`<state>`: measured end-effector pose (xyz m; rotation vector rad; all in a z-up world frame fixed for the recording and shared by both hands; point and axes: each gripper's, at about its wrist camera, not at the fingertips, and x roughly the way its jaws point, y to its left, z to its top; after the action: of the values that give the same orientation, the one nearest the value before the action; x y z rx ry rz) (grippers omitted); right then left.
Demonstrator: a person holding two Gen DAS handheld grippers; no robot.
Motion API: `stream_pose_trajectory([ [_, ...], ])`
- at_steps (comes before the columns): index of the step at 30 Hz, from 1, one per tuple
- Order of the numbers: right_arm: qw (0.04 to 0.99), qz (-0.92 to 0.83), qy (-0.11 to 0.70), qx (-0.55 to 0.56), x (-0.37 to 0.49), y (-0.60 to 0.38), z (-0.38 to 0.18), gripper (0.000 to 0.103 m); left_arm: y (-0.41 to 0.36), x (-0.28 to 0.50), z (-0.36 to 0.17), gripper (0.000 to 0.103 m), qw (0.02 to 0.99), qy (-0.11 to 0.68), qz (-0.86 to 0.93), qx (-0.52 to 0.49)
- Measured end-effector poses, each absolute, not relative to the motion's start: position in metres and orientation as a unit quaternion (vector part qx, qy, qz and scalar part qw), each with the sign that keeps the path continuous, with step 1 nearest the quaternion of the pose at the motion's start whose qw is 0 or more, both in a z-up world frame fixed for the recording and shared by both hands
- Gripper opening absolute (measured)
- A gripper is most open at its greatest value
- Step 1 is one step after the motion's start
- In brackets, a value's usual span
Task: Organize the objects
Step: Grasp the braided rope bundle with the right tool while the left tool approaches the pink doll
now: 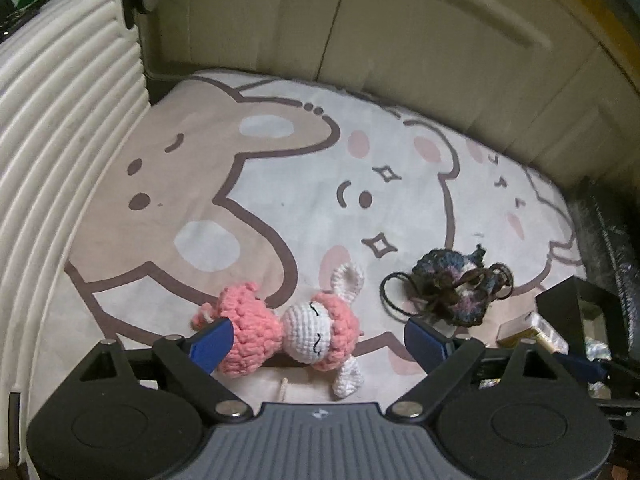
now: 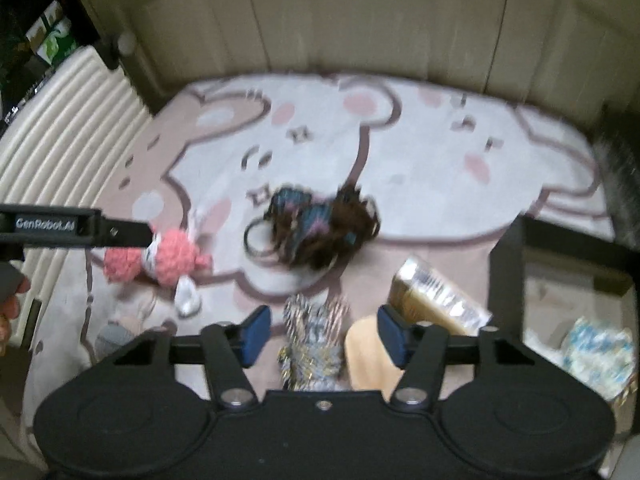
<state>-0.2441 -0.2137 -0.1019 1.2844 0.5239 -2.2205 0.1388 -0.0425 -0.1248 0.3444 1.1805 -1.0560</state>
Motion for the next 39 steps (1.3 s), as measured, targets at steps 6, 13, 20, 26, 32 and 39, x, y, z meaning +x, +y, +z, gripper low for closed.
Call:
stream_pose_trajectory([
  [6,0.252,-0.788,0.173,0.535,-0.256,-0.210,-0.122,0.043,-0.057,0.136,-0.142,0.092,0.685,0.534,-0.460,0.185],
  [13,0.254,-0.765,0.195,0.559,-0.257,-0.218,-0.140,0.036,-0.066,0.137,-0.157,0.092,0.690,0.536,-0.435,0.216],
  [20,0.246,-0.759,0.237,0.554,-0.256,-0.234,-0.152,0.045,-0.073,0.138,-0.165,0.095,0.695,0.525,-0.429,0.241],
  [26,0.237,-0.751,0.264,0.557,-0.256,-0.246,-0.165,0.048,-0.076,0.140,-0.173,0.098,0.684,0.542,-0.428,0.237],
  [32,0.236,-0.747,0.272,0.559,-0.257,-0.250,-0.170,0.049,-0.077,0.140,-0.176,0.098,0.676,0.546,-0.433,0.238],
  [39,0.234,-0.746,0.270,0.561,-0.259,-0.251,-0.172,0.049,-0.079,0.133,-0.177,0.098,0.663,0.541,-0.443,0.268],
])
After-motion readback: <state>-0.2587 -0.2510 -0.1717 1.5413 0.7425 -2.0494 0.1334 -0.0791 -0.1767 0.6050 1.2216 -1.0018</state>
